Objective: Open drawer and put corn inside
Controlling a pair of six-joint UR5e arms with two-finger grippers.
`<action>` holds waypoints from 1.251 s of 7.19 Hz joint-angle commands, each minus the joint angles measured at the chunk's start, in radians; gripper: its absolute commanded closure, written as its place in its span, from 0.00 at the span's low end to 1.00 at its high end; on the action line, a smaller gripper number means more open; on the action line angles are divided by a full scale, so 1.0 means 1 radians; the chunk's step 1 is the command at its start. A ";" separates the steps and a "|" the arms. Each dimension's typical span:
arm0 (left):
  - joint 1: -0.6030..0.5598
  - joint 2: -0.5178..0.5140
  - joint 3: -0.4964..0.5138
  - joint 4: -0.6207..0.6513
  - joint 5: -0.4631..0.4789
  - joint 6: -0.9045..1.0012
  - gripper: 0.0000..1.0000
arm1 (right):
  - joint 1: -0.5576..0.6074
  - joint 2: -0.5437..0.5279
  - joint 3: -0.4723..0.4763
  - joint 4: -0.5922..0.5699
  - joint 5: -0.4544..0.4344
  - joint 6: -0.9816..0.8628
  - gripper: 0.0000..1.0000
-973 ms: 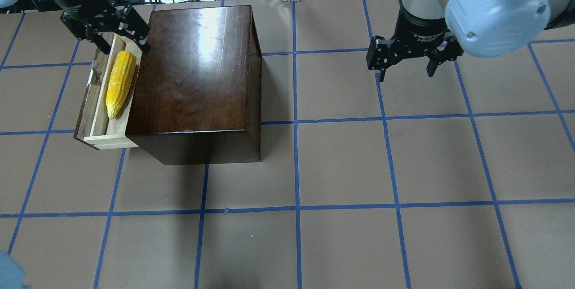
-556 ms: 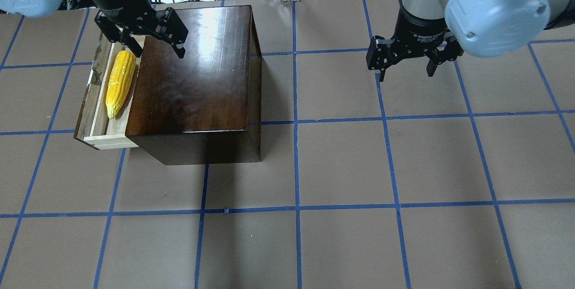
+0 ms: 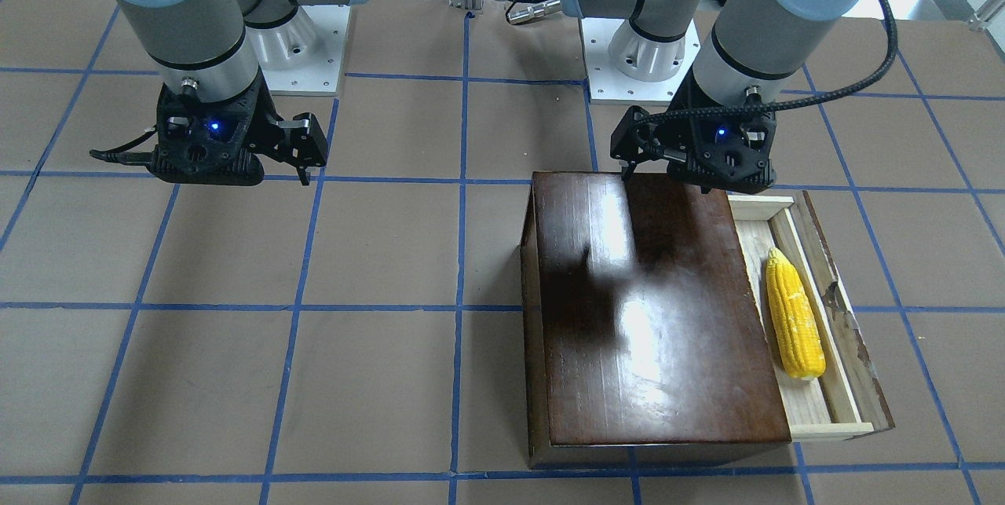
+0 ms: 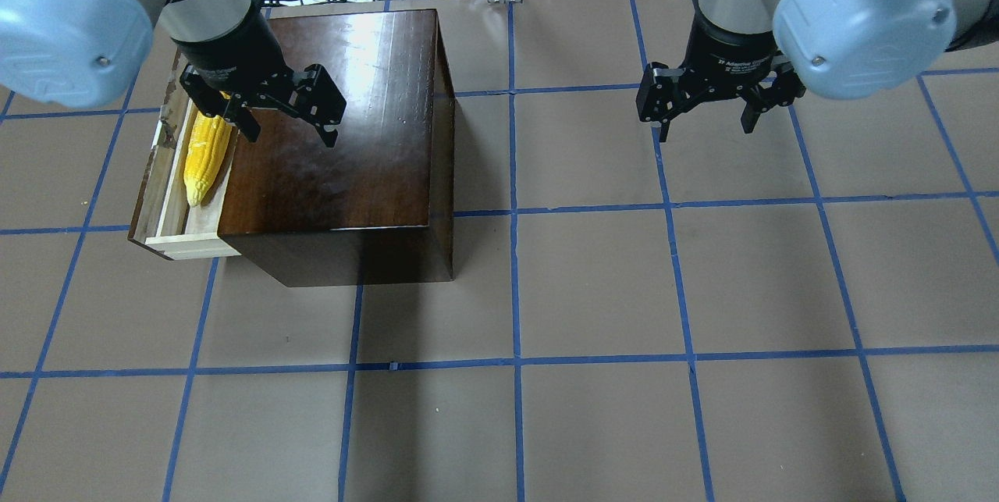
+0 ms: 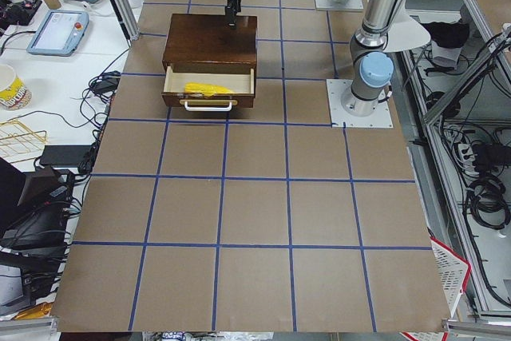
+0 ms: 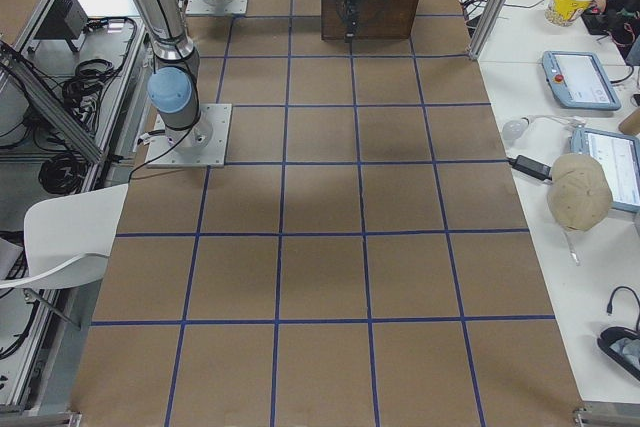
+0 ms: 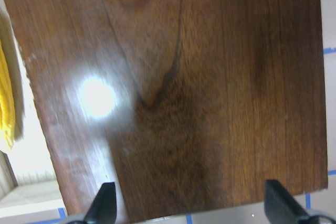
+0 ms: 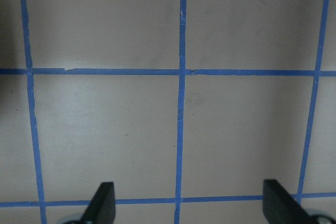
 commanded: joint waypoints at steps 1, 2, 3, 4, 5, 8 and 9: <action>0.018 0.035 -0.030 0.011 0.005 0.005 0.00 | 0.000 0.000 0.000 -0.001 -0.001 0.000 0.00; 0.014 0.038 -0.033 0.008 0.005 0.005 0.00 | 0.000 0.000 -0.002 0.000 0.000 0.000 0.00; 0.012 0.047 -0.038 0.007 0.006 -0.004 0.00 | 0.000 0.000 0.000 0.000 0.000 0.000 0.00; 0.009 0.052 -0.042 0.007 0.005 -0.009 0.00 | 0.000 0.000 0.000 -0.001 -0.001 0.000 0.00; 0.009 0.053 -0.050 0.009 0.005 -0.011 0.00 | 0.000 0.000 0.000 0.000 -0.001 0.000 0.00; 0.003 0.052 -0.049 0.009 0.003 -0.061 0.00 | 0.000 0.000 0.000 -0.001 -0.001 0.000 0.00; 0.003 0.053 -0.049 0.009 0.003 -0.060 0.00 | 0.000 0.000 0.000 -0.001 -0.001 0.000 0.00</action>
